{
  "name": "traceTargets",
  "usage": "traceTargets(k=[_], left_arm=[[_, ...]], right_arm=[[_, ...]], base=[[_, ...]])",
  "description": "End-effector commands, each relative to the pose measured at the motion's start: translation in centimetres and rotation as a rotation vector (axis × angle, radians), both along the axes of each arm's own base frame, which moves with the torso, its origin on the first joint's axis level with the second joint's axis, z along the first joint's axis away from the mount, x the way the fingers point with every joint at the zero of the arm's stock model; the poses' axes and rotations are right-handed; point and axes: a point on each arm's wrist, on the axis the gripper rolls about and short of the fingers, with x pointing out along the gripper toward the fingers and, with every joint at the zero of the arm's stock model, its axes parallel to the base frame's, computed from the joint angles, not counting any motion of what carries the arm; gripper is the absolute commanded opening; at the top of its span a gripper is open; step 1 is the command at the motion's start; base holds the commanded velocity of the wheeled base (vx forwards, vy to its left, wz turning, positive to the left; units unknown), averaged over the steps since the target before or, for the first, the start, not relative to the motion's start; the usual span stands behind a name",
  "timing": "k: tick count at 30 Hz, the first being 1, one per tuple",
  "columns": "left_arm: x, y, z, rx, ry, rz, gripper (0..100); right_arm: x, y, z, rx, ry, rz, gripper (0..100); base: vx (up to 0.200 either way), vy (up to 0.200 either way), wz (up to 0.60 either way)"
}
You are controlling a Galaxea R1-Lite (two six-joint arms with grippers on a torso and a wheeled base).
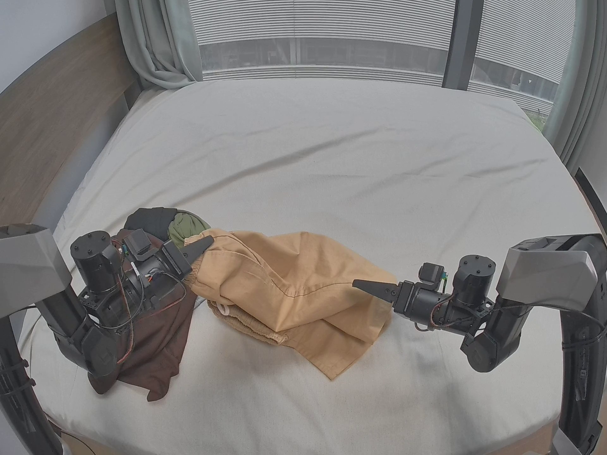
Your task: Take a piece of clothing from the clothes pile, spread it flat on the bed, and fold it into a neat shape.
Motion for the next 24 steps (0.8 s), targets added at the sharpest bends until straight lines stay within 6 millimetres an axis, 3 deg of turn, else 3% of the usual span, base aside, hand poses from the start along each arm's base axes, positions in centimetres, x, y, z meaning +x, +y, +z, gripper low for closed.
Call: traceTargets(k=[1,11,12,18,24], left_arm=[[0.1,0.0,0.0,-0.001,-0.002,0.0,0],[0.1,-0.1,-0.2,0.0,0.004,-0.002,0],[0.1,0.0,-0.2,0.0,0.004,-0.002,0],[0.2,0.0,-0.3,0.001,0.008,0.0,0],[0.2,-0.1,-0.3,-0.001,0.006,-0.002,0]], right_arm=[[-0.1,0.2,-0.1,-0.001,0.002,0.005,100],[0.8,0.3,0.4,0.009,-0.037,-0.036,100],[0.9,0.3,0.3,0.007,-0.036,-0.045,0],[1.0,0.0,0.1,0.004,-0.03,-0.06,0],[0.1,-0.6,1.5,-0.001,-0.046,-0.073,0]], base=[[0.0,0.0,0.0],[0.0,0.0,0.0],[0.0,0.0,0.0],[0.0,0.0,0.0],[0.0,0.0,0.0]])
